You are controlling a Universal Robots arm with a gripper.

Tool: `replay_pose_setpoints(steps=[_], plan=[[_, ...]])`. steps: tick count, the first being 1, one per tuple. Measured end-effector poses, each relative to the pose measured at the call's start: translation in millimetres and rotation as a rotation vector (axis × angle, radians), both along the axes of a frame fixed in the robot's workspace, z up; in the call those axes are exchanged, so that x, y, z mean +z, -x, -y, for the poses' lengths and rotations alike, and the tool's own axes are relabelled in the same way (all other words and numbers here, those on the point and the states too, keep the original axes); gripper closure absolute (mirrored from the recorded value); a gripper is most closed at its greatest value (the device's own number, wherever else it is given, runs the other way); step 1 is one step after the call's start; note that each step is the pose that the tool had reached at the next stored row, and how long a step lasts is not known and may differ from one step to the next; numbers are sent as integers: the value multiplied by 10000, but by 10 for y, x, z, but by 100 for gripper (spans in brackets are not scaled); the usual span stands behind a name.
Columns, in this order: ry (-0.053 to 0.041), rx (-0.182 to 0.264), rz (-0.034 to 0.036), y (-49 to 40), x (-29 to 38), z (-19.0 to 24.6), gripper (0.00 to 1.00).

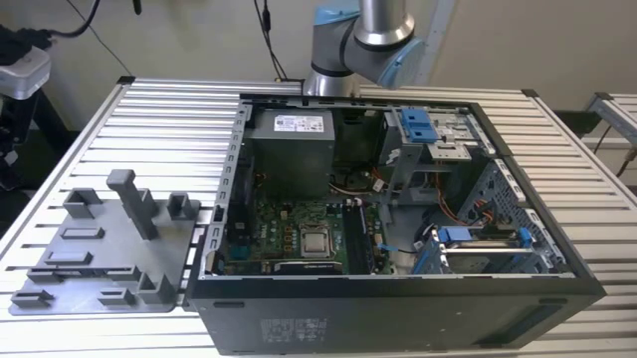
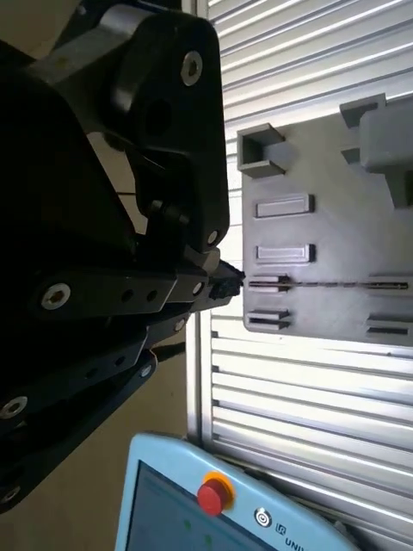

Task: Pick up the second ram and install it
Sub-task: 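Pick up the second ram and move it above second insertion slot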

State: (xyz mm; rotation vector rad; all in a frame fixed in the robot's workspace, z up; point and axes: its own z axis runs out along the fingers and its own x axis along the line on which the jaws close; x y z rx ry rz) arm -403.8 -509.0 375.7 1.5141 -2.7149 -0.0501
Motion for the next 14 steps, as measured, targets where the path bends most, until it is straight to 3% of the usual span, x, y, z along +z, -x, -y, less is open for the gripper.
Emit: replay_pose_setpoints(steps=[1,4,6,10,14], plan=[[0,63,34,1,0,-1,89],[0,204,221,2,-1,-2,89],[0,273,290,1,-1,-2,89],[35,589,292,6,-2,-3,89],[29,1256,292,6,-2,-3,89]])
